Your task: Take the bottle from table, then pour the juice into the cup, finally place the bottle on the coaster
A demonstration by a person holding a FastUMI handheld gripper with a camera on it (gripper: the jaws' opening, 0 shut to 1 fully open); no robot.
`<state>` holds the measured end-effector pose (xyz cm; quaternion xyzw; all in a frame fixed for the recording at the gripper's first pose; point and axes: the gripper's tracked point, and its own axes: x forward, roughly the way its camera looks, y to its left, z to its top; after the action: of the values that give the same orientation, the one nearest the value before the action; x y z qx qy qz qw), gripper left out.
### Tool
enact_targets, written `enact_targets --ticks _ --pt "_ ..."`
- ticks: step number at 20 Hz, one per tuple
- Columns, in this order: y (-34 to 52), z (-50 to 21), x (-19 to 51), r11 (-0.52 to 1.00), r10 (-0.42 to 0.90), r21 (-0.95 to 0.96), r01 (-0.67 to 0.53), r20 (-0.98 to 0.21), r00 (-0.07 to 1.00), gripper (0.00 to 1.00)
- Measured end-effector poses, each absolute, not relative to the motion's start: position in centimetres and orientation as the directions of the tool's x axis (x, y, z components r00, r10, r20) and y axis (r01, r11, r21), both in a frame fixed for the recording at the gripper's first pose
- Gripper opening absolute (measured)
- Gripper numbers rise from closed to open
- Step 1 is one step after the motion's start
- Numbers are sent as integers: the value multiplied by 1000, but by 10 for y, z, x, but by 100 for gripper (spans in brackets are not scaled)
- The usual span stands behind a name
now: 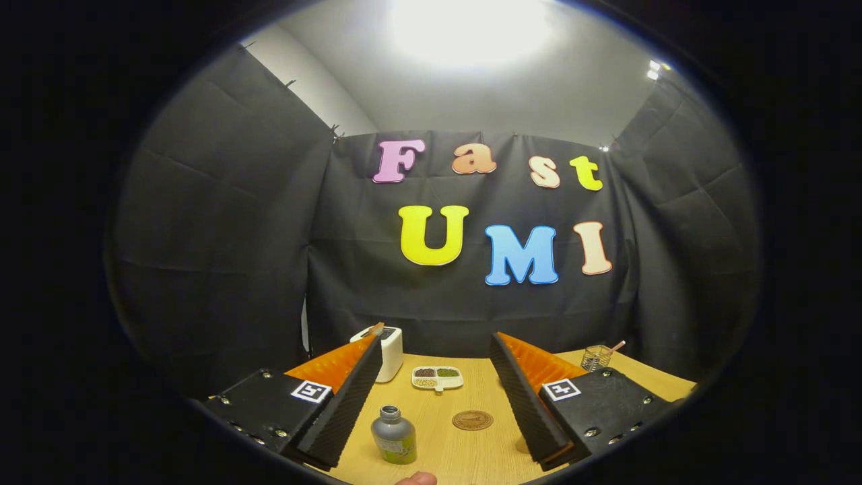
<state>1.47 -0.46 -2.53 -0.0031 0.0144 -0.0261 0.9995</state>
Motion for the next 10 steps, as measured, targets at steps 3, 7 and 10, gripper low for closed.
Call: enact_targets --ticks 3,7,10 --pt "2 -36 20 998 -58 -10 57 -36 998 98" --pt "16 -57 27 999 -52 -10 51 -66 996 98" --pt "22 -71 33 997 -74 -12 73 -63 995 98"
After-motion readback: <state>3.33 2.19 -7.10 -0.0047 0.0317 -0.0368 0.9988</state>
